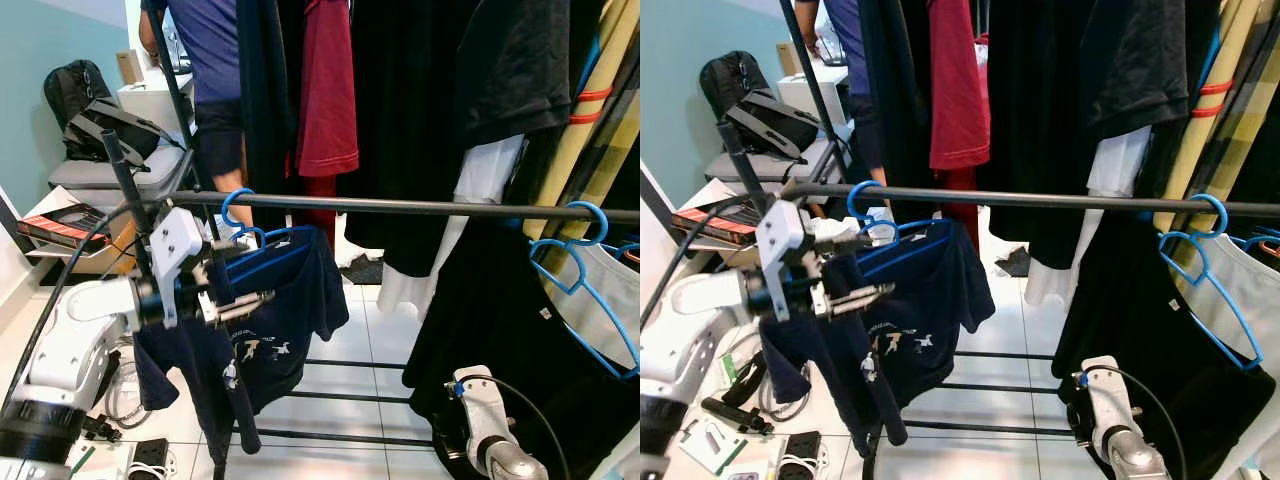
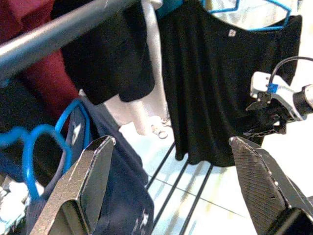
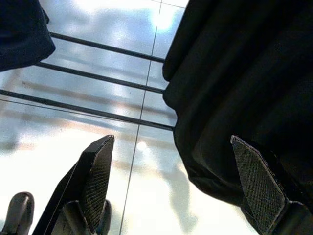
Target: Hang hanger
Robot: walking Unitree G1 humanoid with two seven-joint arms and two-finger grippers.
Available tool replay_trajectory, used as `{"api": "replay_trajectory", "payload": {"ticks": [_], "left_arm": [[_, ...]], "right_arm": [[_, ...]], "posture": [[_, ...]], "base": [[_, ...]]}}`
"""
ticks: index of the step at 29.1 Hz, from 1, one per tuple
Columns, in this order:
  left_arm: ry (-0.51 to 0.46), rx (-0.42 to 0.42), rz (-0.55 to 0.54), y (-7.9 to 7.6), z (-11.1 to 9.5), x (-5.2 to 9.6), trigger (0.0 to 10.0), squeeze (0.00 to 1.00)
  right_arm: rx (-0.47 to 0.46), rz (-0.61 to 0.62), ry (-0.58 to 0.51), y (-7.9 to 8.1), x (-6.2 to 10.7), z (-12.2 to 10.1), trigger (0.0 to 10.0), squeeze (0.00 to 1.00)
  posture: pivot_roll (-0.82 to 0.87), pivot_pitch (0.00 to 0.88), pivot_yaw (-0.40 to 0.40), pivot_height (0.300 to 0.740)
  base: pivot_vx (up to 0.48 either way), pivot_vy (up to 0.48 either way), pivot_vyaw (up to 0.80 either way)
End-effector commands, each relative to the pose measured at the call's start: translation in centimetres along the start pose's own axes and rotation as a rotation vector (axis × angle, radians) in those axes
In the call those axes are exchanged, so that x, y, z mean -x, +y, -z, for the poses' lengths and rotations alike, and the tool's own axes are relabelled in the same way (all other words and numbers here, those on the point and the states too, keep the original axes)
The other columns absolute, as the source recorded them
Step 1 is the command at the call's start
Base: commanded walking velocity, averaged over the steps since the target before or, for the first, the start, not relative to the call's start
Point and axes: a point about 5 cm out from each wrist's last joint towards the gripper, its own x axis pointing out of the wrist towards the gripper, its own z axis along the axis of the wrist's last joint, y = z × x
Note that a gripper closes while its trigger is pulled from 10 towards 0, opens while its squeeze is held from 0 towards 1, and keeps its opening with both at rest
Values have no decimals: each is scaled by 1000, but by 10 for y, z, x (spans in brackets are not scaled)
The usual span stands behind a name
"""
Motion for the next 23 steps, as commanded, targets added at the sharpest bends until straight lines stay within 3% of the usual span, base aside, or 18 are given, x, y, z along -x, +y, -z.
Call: {"api": "replay_trajectory", "payload": {"ticks": [1, 4, 6, 8, 10, 23], "left_arm": [[31, 3, -21, 2, 7, 1, 10000, 0], [36, -14, -74, 5, 10, -5, 10000, 0], [48, -9, -186, 11, 14, -18, 10000, 0], [48, -9, -186, 11, 14, -18, 10000, 0], [81, 15, -299, 20, 19, -24, 10000, 0], [114, 40, -425, 31, 21, -22, 10000, 0]], "right_arm": [[13, -4, -5, 0, 0, -1, 10000, 0], [13, 1, -4, -7, 1, -1, 10000, 0], [11, 11, -4, -18, 3, -1, 10000, 0], [11, 11, -4, -18, 3, -1, 10000, 0], [11, 17, -3, -20, 4, 0, 10000, 0], [10, 18, -1, -11, 3, 4, 10000, 0]], "posture": [[-93, 0, 36, 740], [-93, 0, 36, 740], [-96, 0, 39, 740], [-96, 0, 39, 740], [-99, 0, 42, 740], [-101, 0, 51, 740]], "base": [[0, 0, 0], [0, 0, 0], [0, 0, 0], [0, 0, 0], [0, 0, 0], [0, 0, 0]]}}
